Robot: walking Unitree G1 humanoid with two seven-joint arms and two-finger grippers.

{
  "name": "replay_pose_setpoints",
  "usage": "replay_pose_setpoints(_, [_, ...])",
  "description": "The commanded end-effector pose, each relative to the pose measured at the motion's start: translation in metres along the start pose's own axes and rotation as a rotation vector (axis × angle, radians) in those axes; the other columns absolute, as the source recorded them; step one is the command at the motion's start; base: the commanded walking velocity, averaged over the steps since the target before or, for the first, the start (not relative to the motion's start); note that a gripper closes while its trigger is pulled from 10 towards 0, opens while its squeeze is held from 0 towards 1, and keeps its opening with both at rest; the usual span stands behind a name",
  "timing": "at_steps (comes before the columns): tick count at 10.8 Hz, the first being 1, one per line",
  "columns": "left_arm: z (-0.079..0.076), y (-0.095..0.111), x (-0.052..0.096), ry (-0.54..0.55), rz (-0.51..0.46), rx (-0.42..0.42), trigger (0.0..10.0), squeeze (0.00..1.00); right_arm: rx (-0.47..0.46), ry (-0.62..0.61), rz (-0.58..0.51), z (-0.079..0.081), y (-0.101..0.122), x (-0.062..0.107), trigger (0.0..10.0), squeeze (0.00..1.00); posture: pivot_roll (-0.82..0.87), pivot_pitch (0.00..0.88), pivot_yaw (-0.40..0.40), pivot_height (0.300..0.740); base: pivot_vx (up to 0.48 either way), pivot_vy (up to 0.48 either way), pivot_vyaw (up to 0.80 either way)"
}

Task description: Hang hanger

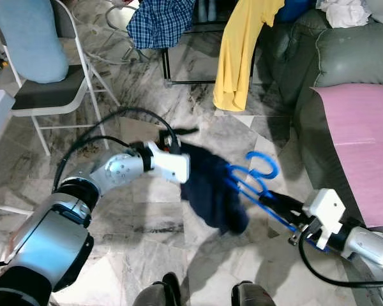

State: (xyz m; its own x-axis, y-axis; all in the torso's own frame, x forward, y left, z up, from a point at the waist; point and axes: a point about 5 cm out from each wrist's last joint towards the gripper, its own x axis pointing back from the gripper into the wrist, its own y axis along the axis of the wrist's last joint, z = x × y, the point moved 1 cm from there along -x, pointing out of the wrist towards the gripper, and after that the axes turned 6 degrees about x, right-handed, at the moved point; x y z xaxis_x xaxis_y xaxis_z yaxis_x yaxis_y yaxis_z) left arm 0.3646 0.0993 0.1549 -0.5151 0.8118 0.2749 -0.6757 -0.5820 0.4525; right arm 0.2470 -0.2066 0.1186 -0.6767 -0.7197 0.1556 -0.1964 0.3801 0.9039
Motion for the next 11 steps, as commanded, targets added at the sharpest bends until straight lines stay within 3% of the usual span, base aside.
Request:
replay_pose_setpoints(1, [-0.003, -0.004, 0.001, -0.061, 0.035, 0.020, 10.0, 1.00, 0.040, 0.043, -0.043, 0.002, 0.009, -0.005, 10.0, 0.00, -0.31, 0.211, 0.133, 0.740, 0.000, 0.000, 0.00])
replay_pose_setpoints(2, [-0.008, -0.006, 0.000, -0.122, 0.057, 0.028, 10.0, 0.93, 0.052, 0.057, -0.059, 0.001, 0.013, -0.009, 10.0, 0.00, -0.31, 0.213, 0.137, 0.740, 0.000, 0.000, 0.00])
replay_pose_setpoints(3, [-0.009, -0.007, -0.001, -0.141, 0.066, 0.053, 10.0, 0.00, 0.081, 0.074, -0.061, 0.000, 0.016, -0.012, 10.0, 0.00, -0.31, 0.213, 0.137, 0.740, 0.000, 0.000, 0.00])
replay_pose_setpoints(4, [-0.009, -0.006, -0.002, -0.145, 0.067, 0.056, 9.4, 0.00, 0.097, 0.081, -0.058, -0.001, 0.016, -0.013, 10.0, 0.00, -0.31, 0.213, 0.137, 0.740, 0.000, 0.000, 0.00])
replay_pose_setpoints(5, [-0.005, -0.003, -0.006, -0.156, 0.063, 0.074, 0.0, 0.00, 0.144, 0.102, -0.044, -0.003, 0.016, -0.015, 10.0, 0.00, -0.32, 0.214, 0.138, 0.740, 0.000, 0.000, 0.00])
replay_pose_setpoints(9, [0.004, -0.004, -0.006, -0.237, 0.104, 0.143, 0.0, 0.00, 0.218, 0.126, -0.018, -0.007, 0.014, -0.014, 10.0, 0.00, -0.33, 0.211, 0.140, 0.740, 0.000, 0.000, 0.00])
replay_pose_setpoints(11, [0.001, -0.006, -0.005, -0.294, 0.125, 0.159, 0.0, 0.00, 0.229, 0.118, -0.019, -0.008, 0.014, -0.015, 10.0, 0.00, -0.33, 0.213, 0.145, 0.740, 0.000, 0.000, 0.00])
